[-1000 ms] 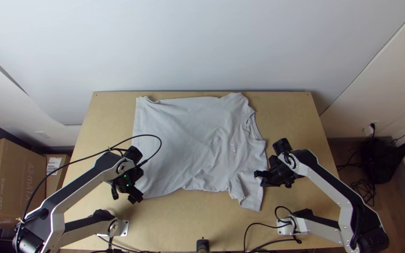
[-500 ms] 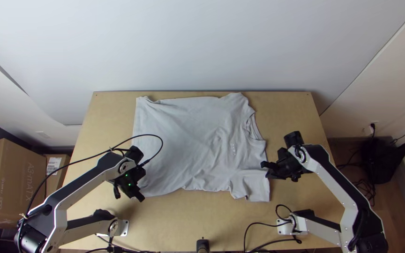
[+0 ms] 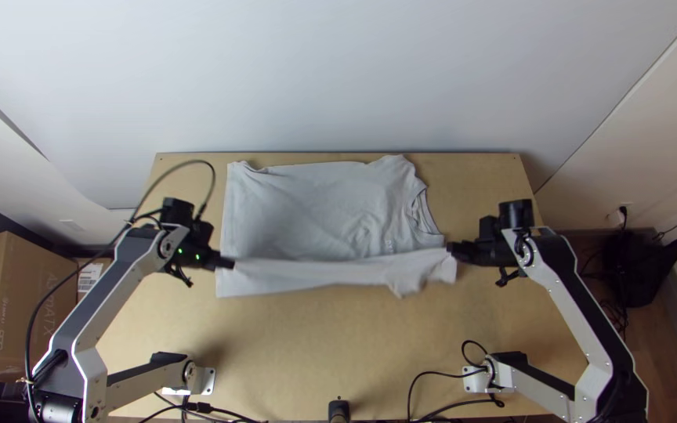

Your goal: Fold the t-shirt

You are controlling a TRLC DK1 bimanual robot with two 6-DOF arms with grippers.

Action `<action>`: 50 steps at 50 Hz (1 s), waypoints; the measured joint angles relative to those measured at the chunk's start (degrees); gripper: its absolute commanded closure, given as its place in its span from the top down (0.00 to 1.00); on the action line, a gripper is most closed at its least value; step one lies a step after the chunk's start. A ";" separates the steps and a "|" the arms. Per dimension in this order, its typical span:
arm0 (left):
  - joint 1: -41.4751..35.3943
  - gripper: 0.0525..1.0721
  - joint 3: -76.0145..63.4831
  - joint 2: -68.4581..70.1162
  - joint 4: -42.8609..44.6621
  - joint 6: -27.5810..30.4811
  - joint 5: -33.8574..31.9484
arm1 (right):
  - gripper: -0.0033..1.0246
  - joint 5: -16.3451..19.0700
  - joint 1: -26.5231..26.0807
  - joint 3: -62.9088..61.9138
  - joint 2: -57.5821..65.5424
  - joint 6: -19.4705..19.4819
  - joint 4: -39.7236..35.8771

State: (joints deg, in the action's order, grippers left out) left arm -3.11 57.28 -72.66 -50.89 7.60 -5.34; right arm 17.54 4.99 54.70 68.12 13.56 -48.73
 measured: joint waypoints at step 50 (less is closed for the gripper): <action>5.18 0.03 56.85 -5.42 11.80 -12.13 4.55 | 0.03 -6.25 0.83 74.36 19.85 -7.06 5.01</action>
State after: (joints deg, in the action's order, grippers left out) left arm 2.07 114.13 -78.08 -39.09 -4.54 -0.80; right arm 11.29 5.82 129.05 87.96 6.50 -43.72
